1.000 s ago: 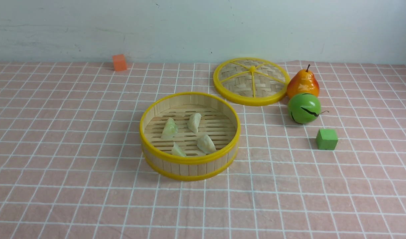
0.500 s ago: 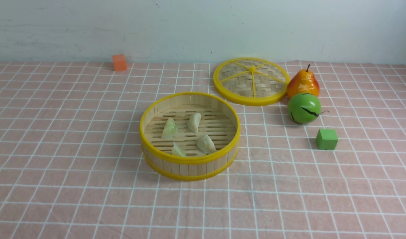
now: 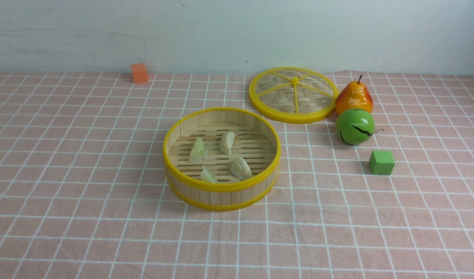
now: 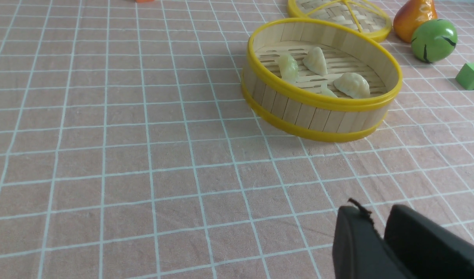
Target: Put the dumplings into the steamer on the table with the pink tablecloth.
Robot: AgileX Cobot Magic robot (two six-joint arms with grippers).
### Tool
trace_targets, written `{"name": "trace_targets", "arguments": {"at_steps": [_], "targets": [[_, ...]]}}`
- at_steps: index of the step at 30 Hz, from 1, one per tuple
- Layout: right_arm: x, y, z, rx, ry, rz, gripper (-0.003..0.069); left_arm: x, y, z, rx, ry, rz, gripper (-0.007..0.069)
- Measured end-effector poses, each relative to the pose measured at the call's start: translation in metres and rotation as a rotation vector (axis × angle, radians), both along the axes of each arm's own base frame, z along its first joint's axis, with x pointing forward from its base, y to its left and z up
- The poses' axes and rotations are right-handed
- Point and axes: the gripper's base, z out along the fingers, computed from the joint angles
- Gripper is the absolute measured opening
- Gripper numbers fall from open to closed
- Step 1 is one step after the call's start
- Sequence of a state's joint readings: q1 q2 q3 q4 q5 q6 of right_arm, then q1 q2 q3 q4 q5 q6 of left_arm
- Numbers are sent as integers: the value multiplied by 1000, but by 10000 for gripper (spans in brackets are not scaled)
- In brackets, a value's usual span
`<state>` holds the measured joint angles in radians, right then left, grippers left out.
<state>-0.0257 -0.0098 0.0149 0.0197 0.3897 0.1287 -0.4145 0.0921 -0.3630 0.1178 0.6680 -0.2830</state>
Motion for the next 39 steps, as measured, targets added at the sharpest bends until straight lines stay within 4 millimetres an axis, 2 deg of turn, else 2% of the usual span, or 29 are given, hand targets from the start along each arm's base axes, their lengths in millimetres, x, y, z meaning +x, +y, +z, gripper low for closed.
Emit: {"name": "trace_targets", "arguments": {"at_steps": [7, 12, 16, 18, 20, 24, 32, 39], "targets": [[0, 0, 0, 0, 0, 0, -4, 1, -1, -3, -2, -2, -2, 122], [0, 0, 0, 0, 0, 0, 1, 6, -5, -22, -88, -50, 9, 120], [0, 0, 0, 0, 0, 0, 5, 11, -2, -39, -204, -180, 146, 39], [0, 0, 0, 0, 0, 0, 7, 14, 0, -50, -204, -183, 216, -7], [0, 0, 0, 0, 1, 0, 8, 16, 2, -55, -199, -179, 252, -14], [0, 0, 0, 0, 1, 0, 14, 19, 8, -82, -176, -115, 363, -14], [0, 0, 0, 0, 1, 0, 25, 17, 9, -97, -96, -1, 373, -14], [0, 0, 0, 0, 1, 0, 34, 17, 9, -98, -42, 3, 358, -14]]}}
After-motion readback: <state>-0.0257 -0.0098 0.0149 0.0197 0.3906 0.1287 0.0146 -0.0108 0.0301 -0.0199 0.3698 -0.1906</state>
